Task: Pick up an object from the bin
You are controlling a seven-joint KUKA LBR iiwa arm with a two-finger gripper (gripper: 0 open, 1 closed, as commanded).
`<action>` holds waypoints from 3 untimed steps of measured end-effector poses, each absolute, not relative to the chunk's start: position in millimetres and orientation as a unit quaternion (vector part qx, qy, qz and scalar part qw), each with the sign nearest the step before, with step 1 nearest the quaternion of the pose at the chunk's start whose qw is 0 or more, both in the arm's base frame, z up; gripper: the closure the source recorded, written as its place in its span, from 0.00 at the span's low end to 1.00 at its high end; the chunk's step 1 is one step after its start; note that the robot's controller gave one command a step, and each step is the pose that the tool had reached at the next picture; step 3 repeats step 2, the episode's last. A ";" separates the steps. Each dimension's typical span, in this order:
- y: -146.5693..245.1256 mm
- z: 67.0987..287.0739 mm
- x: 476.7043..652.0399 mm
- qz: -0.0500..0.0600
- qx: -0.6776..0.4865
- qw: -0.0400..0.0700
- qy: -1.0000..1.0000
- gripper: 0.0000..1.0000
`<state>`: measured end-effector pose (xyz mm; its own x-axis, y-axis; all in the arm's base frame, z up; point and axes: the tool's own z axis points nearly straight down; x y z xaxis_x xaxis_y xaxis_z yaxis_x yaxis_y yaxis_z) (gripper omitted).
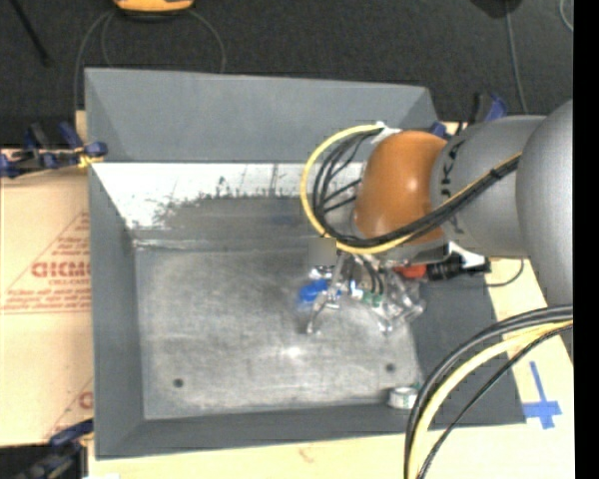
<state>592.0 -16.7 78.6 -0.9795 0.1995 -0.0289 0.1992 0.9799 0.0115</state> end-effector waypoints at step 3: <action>-26.5 235.1 600.4 0.001 0.095 0.007 0.995 1.00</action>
Offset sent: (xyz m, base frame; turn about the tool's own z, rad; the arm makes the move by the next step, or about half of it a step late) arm 0.0000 0.0000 0.0000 0.0000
